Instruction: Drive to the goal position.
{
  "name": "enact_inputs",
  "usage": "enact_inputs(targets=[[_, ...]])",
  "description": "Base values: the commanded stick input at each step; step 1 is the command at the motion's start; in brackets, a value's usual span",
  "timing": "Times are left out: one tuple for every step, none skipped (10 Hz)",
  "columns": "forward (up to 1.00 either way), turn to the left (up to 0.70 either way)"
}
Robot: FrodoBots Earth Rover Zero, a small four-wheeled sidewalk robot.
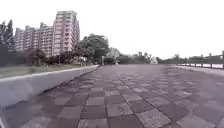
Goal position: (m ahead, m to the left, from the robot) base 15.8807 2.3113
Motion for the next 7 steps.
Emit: enact_inputs(targets=[[1.00, 0.00], [1.00, 0.00], [1.00, 0.00], [1.00, 0.00], [1.00, 0.00], [1.00, 0.00], [1.00, 0.00]])
